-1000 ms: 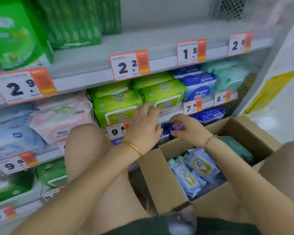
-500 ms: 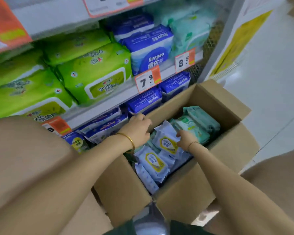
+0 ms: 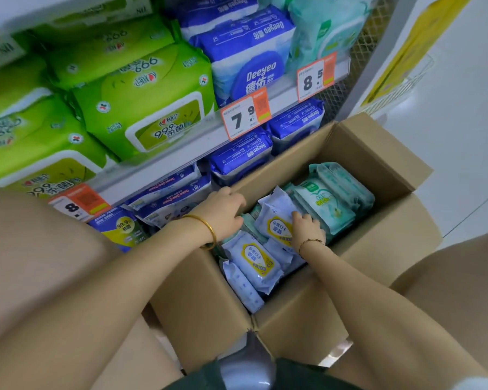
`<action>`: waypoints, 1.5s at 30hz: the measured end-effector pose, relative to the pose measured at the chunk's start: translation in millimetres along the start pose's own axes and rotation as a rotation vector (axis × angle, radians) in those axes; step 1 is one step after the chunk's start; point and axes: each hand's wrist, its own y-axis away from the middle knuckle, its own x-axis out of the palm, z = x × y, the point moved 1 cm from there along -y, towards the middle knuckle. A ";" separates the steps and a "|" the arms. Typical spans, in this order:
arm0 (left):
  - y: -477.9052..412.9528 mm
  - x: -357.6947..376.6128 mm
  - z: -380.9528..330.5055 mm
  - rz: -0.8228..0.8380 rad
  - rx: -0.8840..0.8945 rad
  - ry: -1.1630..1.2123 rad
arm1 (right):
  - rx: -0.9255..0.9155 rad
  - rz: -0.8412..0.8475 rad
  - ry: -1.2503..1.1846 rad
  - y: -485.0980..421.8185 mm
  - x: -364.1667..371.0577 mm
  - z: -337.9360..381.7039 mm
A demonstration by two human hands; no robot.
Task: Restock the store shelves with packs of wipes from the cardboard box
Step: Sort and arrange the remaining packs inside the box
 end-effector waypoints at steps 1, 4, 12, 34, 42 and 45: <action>0.6 -0.4 -0.2 0.000 0.002 0.009 | 0.001 0.001 -0.002 -0.5 -0.5 0.5; 1.5 -1.4 -0.1 0.001 -0.001 0.018 | 0.009 -0.002 -0.001 -1.7 -1.7 0.7; 2.7 -1.6 -0.2 -0.005 -0.004 0.037 | 0.028 0.010 0.004 -0.5 -1.9 2.7; 1.2 1.8 -0.6 -0.022 0.006 0.048 | 0.037 0.028 0.018 0.2 -5.7 4.5; 2.7 0.8 1.2 -0.005 -0.007 0.116 | 0.065 0.209 -0.426 4.9 -43.6 7.2; -0.7 1.1 1.7 0.005 -0.096 0.227 | 0.130 0.414 -0.970 18.1 -64.2 6.6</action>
